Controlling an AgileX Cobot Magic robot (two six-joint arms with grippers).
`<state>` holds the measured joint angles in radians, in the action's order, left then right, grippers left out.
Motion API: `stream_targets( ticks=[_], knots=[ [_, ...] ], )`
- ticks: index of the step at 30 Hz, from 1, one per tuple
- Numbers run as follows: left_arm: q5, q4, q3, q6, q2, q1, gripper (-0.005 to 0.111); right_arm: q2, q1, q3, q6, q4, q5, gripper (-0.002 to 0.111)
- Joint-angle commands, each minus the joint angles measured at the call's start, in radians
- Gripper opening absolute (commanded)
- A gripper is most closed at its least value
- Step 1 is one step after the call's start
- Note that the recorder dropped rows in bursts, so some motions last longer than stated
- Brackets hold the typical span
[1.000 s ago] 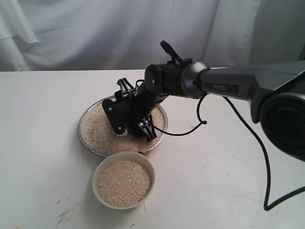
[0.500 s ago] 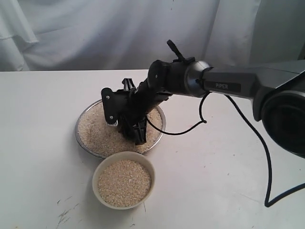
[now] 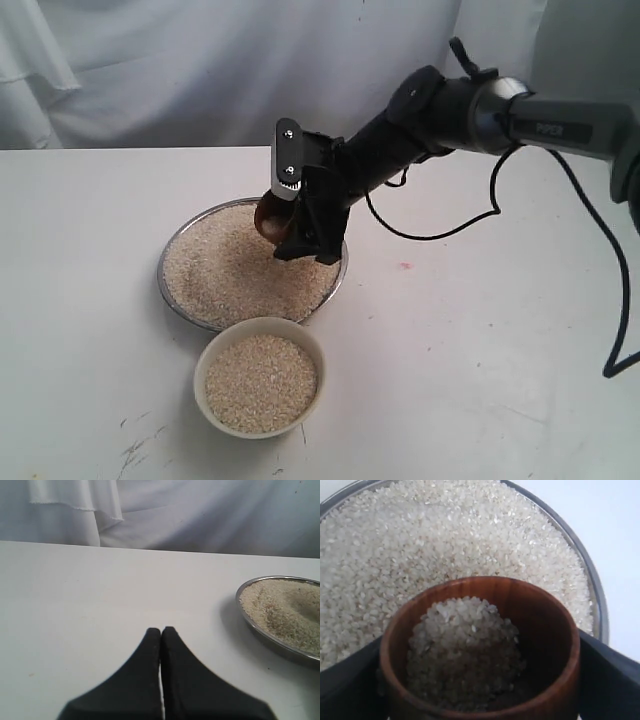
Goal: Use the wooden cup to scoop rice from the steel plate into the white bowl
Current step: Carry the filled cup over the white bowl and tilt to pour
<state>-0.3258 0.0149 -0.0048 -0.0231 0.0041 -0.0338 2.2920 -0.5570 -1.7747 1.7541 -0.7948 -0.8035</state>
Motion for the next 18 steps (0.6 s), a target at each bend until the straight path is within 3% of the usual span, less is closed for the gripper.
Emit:
stream_targets(
  ticks=[1, 6, 11, 16, 18],
  knots=[
    [0.007, 0.002, 0.005, 0.0, -0.004, -0.002, 0.0, -0.085, -0.018, 0.001, -0.044, 0.166, -0.014, 0.0],
    [0.007, 0.002, 0.005, 0.0, -0.004, -0.002, 0.0, -0.146, -0.053, 0.003, -0.161, 0.39, -0.07, 0.0],
    [0.007, 0.002, 0.005, 0.0, -0.004, -0.002, 0.0, -0.192, -0.095, 0.003, -0.161, 0.455, -0.131, 0.0],
    [0.007, 0.002, 0.005, 0.0, -0.004, -0.002, 0.0, -0.209, -0.206, 0.003, -0.286, 0.713, -0.191, 0.0],
    [0.007, 0.002, 0.005, 0.0, -0.004, -0.002, 0.0, -0.209, -0.228, 0.003, -0.288, 0.719, -0.214, 0.0]
  ],
)
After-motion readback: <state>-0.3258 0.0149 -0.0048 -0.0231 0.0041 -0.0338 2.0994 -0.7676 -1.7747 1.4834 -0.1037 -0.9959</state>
